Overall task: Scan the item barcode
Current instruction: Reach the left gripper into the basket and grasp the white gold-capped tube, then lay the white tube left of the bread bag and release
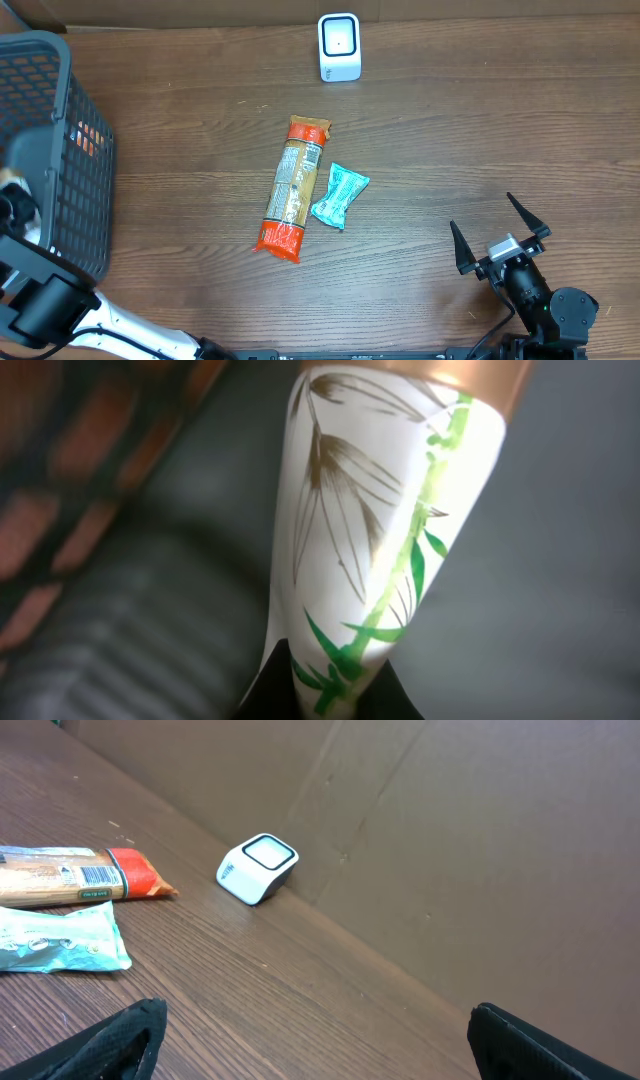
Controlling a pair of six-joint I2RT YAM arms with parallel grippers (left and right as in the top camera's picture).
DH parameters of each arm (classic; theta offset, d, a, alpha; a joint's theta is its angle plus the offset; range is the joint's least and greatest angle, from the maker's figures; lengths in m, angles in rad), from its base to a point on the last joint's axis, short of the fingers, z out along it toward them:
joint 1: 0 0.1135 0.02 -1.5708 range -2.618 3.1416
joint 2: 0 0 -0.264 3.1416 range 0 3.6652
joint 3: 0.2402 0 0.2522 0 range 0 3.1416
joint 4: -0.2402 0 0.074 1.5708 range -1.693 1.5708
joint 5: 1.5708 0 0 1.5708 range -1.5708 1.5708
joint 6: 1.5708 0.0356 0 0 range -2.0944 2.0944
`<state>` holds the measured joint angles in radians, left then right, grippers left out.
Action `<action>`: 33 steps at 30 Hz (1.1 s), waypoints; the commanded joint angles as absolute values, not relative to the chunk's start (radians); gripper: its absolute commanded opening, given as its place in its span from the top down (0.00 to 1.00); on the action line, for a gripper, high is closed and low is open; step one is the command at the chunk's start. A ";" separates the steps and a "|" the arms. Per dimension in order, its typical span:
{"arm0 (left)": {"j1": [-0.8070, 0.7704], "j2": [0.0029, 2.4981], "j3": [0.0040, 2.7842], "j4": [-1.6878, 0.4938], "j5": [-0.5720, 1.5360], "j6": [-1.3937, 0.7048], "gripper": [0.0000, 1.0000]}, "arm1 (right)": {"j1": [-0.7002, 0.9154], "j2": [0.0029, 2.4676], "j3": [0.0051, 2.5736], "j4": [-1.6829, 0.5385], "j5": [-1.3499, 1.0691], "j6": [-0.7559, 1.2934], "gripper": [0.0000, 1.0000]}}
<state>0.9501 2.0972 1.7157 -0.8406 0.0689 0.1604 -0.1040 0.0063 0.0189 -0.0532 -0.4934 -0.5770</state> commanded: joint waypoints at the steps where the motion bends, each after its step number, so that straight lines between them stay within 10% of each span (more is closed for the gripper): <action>1: 0.892 2.020 1.927 -0.869 0.231 0.101 0.96 | -0.099 0.003 0.008 -0.051 -0.495 -0.577 0.00; 19: 0.408 1.590 2.347 -1.398 0.397 0.059 0.95 | -0.099 0.003 0.008 -0.051 -0.495 -0.577 0.00; 33: 0.019 1.790 1.702 -1.220 0.175 -0.112 0.96 | -0.099 0.003 0.008 -0.051 -0.495 -0.577 0.00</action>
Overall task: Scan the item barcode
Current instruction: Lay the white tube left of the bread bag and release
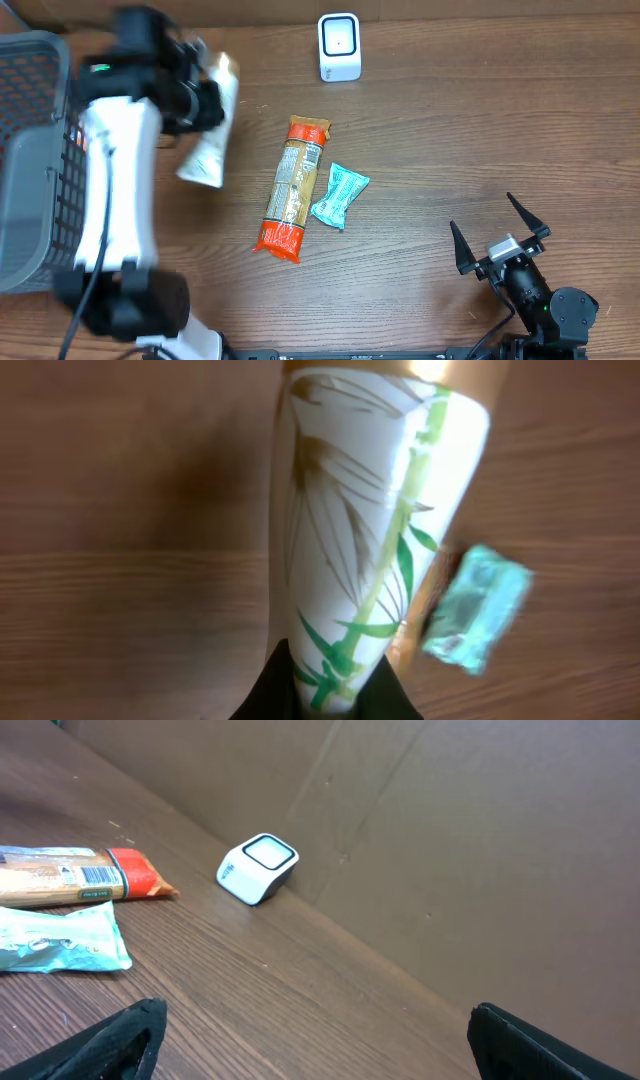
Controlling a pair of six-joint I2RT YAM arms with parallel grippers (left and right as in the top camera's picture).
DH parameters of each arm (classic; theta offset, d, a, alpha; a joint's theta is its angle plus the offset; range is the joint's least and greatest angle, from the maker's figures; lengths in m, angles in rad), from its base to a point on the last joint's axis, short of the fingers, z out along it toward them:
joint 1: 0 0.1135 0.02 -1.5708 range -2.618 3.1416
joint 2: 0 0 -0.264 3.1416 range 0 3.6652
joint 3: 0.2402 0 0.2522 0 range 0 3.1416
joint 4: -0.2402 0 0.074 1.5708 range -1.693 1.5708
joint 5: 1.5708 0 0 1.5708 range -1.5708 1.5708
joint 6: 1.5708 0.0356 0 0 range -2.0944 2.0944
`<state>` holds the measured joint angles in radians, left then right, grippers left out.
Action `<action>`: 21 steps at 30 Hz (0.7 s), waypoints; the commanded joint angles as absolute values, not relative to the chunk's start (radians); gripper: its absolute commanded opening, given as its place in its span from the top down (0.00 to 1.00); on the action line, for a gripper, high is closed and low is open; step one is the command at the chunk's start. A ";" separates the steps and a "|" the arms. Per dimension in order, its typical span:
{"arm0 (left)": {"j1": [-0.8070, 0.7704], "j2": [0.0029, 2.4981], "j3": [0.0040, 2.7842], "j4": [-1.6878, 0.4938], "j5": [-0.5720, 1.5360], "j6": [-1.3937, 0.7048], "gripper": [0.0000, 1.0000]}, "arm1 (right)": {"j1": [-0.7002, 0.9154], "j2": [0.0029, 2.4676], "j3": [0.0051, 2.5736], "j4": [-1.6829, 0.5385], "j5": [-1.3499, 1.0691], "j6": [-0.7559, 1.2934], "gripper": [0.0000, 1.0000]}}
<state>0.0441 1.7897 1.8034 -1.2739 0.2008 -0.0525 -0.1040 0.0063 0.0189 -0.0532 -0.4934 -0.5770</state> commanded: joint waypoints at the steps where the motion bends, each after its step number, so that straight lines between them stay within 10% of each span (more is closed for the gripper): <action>1: 0.007 1.805 1.654 -1.172 0.176 -0.112 0.96 | -0.099 0.003 0.008 -0.051 -0.495 -0.577 0.00; 10: -0.053 1.927 1.403 -0.912 0.179 -0.143 0.93 | -0.099 0.003 0.008 -0.051 -0.495 -0.577 0.00; 15: -0.062 1.937 1.407 -0.912 0.164 -0.142 0.00 | -0.099 0.003 0.008 -0.051 -0.495 -0.577 0.00; 21: -0.042 1.913 1.600 -1.028 0.157 -0.134 0.00 | -0.099 0.003 0.008 -0.051 -0.495 -0.577 0.00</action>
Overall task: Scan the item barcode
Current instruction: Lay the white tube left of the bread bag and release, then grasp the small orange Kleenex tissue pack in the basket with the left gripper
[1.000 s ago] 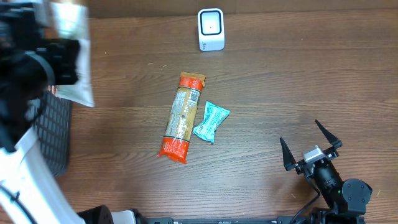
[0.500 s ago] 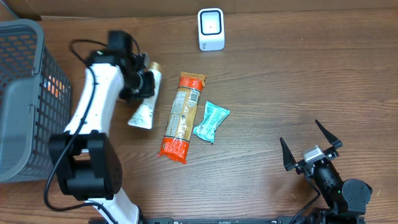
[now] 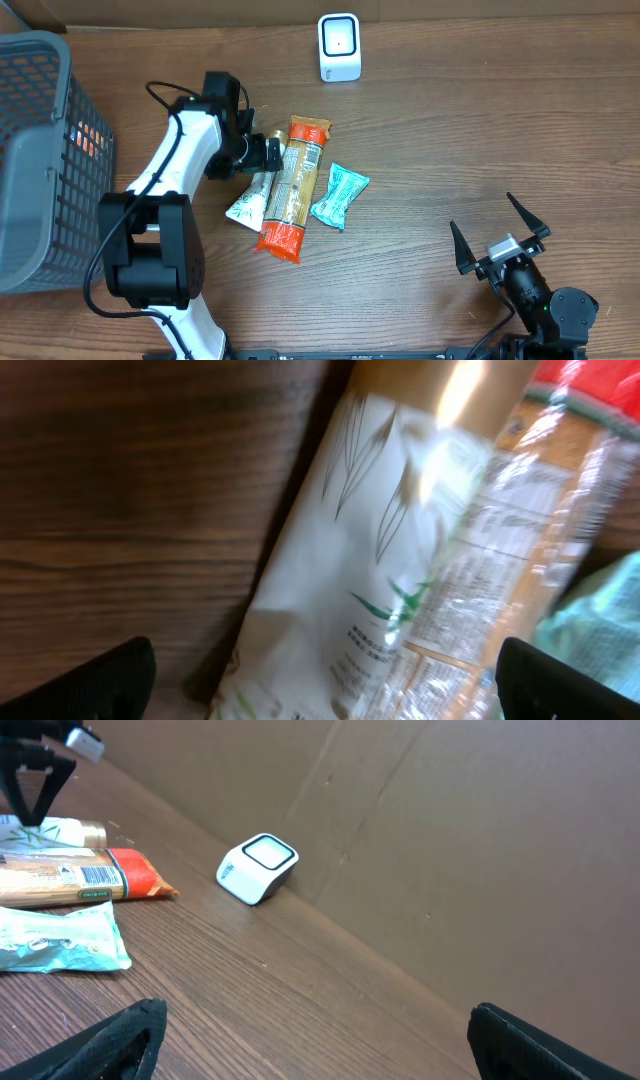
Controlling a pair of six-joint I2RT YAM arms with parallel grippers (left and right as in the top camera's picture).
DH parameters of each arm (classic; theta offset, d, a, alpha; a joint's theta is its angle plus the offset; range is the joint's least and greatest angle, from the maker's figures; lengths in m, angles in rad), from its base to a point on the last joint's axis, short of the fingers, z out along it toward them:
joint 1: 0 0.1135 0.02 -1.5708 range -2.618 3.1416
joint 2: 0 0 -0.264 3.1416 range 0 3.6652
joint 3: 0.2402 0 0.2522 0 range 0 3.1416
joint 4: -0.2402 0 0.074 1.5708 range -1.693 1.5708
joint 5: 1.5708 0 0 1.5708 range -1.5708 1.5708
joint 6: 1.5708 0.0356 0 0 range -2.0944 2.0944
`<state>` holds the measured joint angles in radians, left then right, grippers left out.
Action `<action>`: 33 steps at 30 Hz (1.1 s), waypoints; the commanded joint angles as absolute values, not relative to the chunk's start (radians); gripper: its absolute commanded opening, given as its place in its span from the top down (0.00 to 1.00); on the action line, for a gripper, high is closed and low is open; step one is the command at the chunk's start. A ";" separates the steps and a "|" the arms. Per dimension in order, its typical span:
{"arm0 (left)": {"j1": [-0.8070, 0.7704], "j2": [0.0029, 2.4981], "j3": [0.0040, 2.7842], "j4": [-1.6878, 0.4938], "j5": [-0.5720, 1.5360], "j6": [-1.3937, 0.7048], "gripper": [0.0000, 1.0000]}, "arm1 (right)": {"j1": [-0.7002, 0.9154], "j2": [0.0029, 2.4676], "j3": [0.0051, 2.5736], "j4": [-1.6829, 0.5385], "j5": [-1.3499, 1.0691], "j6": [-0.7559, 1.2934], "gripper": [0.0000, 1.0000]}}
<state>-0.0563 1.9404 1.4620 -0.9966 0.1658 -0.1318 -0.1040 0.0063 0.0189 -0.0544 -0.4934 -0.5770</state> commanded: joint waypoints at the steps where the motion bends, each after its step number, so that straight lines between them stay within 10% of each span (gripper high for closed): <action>1: -0.037 1.908 1.665 -1.063 0.156 -0.128 0.00 | -0.099 0.003 0.008 -0.051 -0.495 -0.577 0.00; 14: 0.327 1.896 2.593 -1.387 0.001 -0.224 0.01 | -0.099 0.003 0.008 -0.051 -0.495 -0.577 0.00; 22: 0.650 1.951 2.501 -1.428 -0.010 -0.323 0.00 | -0.099 0.003 0.008 -0.051 -0.495 -0.577 0.00; 33: 0.692 2.204 2.318 -1.303 0.007 -0.286 0.00 | -0.099 0.003 0.008 -0.051 -0.495 -0.577 0.00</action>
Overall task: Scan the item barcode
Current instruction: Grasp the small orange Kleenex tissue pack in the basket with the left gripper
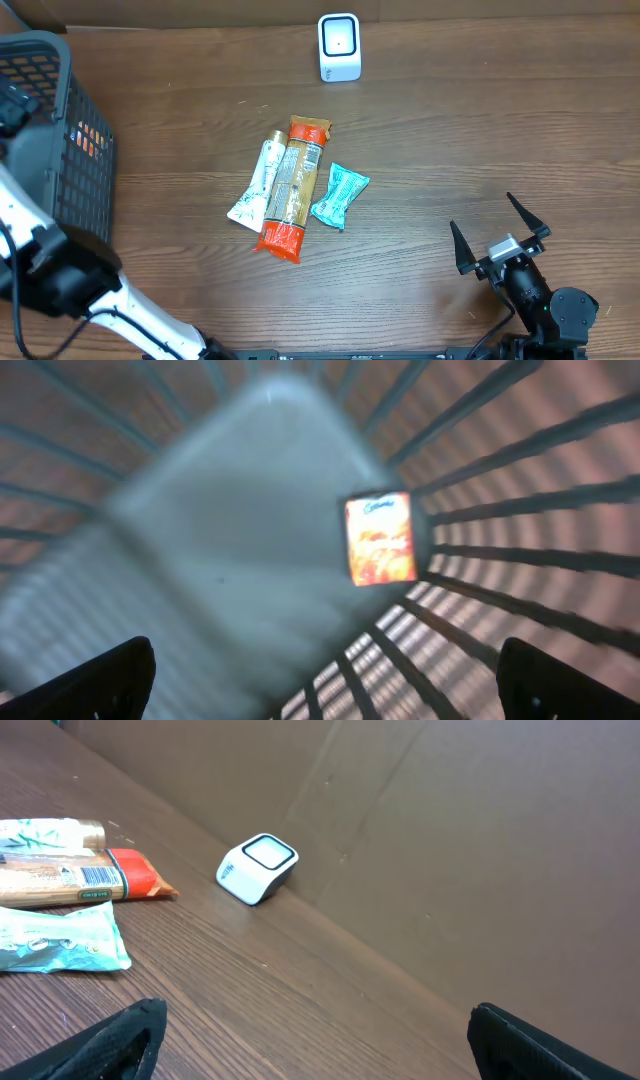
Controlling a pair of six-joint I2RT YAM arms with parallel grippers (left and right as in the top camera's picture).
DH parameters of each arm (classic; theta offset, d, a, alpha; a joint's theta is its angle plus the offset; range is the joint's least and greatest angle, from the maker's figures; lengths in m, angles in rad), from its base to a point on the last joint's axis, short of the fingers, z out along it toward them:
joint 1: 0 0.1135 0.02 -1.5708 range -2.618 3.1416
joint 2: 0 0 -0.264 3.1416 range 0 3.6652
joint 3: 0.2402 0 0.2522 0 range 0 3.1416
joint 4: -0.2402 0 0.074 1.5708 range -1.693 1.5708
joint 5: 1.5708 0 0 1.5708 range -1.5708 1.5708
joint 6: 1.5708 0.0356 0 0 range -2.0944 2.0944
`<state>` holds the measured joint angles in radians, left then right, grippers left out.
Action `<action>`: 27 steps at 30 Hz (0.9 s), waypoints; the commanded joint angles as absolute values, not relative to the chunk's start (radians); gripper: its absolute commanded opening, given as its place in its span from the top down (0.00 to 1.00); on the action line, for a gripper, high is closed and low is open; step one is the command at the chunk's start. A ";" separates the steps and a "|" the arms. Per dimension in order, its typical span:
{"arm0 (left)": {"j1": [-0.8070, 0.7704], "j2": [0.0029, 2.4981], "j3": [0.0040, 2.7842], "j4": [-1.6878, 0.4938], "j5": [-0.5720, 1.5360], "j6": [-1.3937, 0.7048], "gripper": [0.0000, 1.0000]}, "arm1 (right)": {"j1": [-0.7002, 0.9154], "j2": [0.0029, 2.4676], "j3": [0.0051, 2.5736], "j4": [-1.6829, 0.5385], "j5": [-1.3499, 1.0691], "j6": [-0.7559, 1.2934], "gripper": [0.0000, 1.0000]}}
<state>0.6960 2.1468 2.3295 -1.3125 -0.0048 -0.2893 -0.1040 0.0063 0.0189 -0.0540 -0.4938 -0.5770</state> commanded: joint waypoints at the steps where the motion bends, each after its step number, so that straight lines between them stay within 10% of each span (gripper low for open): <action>1: 0.691 2.236 2.319 -1.295 0.021 -0.285 0.00 | -0.099 0.003 0.008 -0.051 -0.495 -0.577 0.00; 27: 0.627 2.564 2.315 -1.127 0.079 -0.212 0.00 | -0.099 0.003 0.008 -0.051 -0.495 -0.577 0.00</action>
